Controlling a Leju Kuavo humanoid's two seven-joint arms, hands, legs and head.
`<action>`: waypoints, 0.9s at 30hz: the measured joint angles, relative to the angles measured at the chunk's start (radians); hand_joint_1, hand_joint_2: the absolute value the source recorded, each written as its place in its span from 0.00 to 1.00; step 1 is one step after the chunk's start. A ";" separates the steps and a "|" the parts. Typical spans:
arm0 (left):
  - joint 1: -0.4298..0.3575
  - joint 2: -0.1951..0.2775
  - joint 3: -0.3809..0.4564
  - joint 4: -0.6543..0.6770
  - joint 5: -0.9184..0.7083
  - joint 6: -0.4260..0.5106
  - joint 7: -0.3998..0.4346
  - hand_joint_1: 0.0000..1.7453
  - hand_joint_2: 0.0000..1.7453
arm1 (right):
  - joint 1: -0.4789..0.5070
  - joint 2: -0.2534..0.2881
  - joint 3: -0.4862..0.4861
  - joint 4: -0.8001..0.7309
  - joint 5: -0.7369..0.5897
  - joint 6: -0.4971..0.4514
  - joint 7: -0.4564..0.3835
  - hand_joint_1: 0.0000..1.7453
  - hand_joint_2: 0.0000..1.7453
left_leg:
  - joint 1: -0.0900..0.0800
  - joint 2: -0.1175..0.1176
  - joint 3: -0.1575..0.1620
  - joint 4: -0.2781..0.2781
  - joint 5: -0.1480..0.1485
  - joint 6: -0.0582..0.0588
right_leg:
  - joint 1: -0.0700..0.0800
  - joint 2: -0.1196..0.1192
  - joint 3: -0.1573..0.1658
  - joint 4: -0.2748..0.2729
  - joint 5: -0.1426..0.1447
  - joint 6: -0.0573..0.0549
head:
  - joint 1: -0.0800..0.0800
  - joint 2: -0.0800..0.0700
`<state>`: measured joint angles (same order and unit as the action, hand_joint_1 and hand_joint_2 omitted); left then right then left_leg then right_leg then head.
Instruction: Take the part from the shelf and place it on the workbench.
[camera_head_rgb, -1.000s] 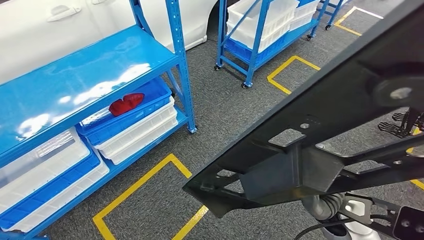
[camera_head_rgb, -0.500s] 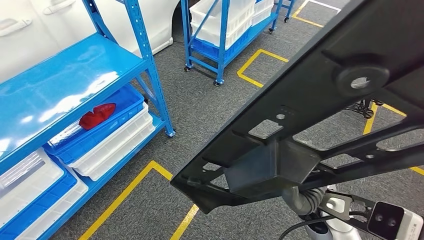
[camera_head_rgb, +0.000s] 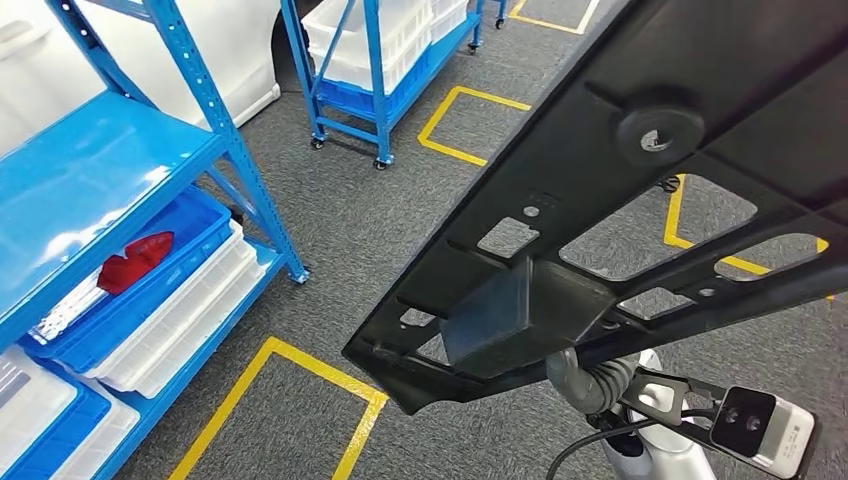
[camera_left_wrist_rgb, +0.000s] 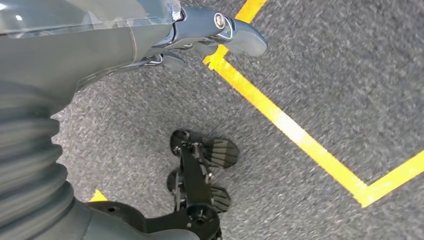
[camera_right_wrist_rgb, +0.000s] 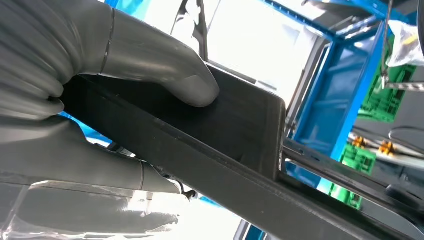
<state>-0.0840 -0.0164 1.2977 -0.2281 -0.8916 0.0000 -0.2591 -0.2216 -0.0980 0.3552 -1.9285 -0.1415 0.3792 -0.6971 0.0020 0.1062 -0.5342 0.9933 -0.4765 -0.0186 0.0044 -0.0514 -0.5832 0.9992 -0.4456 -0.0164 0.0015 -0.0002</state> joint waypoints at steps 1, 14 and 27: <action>-0.001 -0.002 0.000 0.000 0.002 0.001 0.001 0.00 1.00 | -0.002 0.000 0.000 0.000 -0.004 0.002 0.000 1.00 1.00 | 0.002 -0.018 -0.005 0.015 -0.013 -0.005 | -0.003 0.010 0.001 -0.004 0.004 -0.006 | 0.000 0.000; 0.014 -0.040 0.007 0.000 -0.006 0.011 0.014 0.00 1.00 | 0.015 -0.028 0.006 -0.008 -0.007 -0.015 0.000 1.00 1.00 | 0.012 -0.168 -0.012 0.008 0.006 0.007 | -0.009 0.176 -0.015 0.005 0.019 0.014 | -0.006 0.000; 0.006 -0.061 0.007 0.001 -0.021 -0.021 -0.006 0.00 1.00 | -0.095 -0.146 0.049 0.021 -0.132 -0.100 0.031 1.00 1.00 | -0.001 -0.018 -0.011 -0.002 0.012 0.023 | -0.008 -0.016 -0.004 0.019 -0.006 0.027 | 0.003 0.000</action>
<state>-0.0782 -0.0775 1.3044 -0.2270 -0.9125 -0.0212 -0.2653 -0.3171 -0.2445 0.4045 -1.9073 -0.2737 0.2788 -0.6657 0.0012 0.0887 -0.5450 0.9911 -0.4641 0.0046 -0.0038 -0.0675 -0.5874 1.0179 -0.4521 0.0105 0.0047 -0.0003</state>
